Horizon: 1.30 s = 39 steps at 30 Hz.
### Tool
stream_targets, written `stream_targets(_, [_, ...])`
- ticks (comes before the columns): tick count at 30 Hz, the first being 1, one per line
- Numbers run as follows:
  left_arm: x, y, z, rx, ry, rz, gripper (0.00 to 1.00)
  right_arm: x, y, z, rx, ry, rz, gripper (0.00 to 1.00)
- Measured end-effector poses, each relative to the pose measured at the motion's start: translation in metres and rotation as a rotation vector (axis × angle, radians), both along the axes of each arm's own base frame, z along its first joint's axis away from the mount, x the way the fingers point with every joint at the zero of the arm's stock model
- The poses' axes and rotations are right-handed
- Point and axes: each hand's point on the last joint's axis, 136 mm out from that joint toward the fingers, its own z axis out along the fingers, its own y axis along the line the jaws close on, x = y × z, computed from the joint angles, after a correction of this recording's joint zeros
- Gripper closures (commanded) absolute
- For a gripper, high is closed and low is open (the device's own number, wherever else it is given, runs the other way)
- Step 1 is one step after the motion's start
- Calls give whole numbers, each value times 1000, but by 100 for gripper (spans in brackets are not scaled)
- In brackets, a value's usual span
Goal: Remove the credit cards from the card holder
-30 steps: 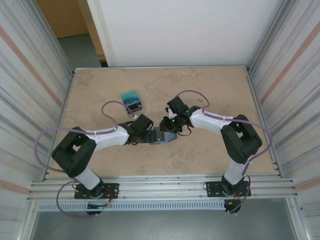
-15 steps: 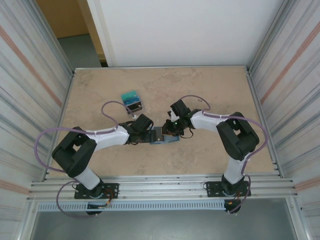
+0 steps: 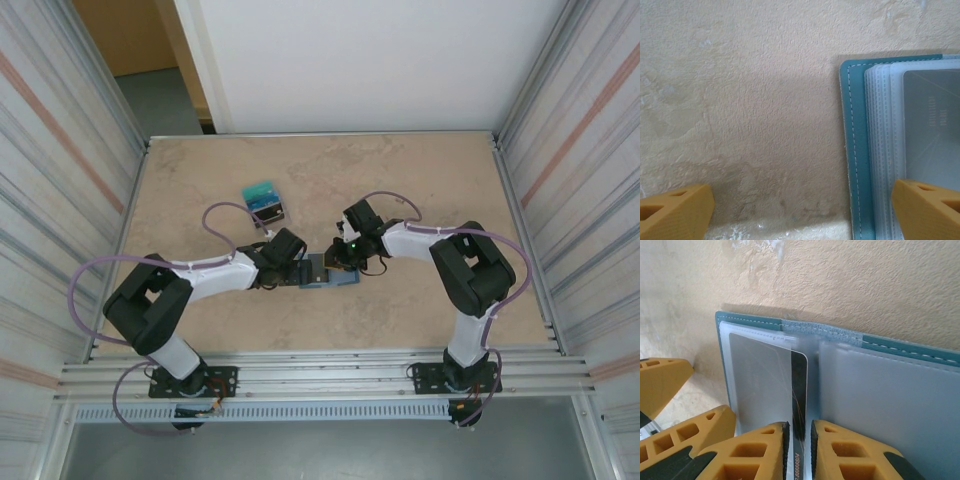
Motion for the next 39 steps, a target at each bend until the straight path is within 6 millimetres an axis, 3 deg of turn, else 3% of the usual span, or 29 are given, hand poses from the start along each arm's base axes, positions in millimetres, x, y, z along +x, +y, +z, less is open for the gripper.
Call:
stream_targets(24, [-1,1,-1,4,3,0,9,2,7,-3,47,2,-11,81])
stream_targets(39, [-1,1,-1,10,7,1,8,1,8,3,213,45,-31,85])
